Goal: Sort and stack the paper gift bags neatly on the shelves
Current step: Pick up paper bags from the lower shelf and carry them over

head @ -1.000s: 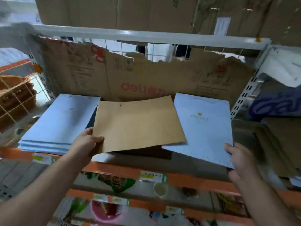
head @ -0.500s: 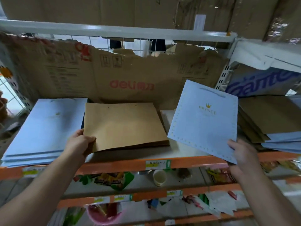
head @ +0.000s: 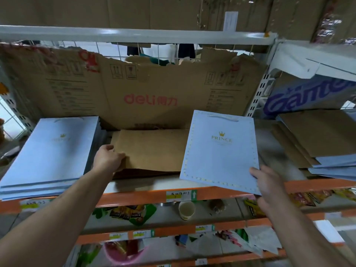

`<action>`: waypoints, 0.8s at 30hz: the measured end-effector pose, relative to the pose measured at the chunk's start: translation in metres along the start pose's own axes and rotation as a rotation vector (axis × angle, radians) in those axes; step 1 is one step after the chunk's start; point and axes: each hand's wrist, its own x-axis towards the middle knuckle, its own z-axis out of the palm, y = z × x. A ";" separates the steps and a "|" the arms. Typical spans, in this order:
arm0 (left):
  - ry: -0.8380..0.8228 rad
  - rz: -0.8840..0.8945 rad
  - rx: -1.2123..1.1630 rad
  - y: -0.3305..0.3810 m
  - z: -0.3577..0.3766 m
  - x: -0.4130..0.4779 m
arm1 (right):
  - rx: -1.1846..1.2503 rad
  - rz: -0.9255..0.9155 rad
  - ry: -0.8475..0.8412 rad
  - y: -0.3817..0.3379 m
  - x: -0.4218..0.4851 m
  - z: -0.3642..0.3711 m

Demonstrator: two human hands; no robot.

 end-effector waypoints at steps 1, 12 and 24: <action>0.041 0.020 0.067 0.002 0.001 0.000 | -0.008 0.000 -0.017 -0.003 0.000 0.003; 0.182 0.144 0.411 0.005 0.009 -0.008 | -0.114 -0.036 -0.201 -0.011 0.022 0.029; 0.220 0.377 0.474 0.009 -0.007 -0.054 | -0.137 -0.060 -0.367 -0.009 0.020 0.099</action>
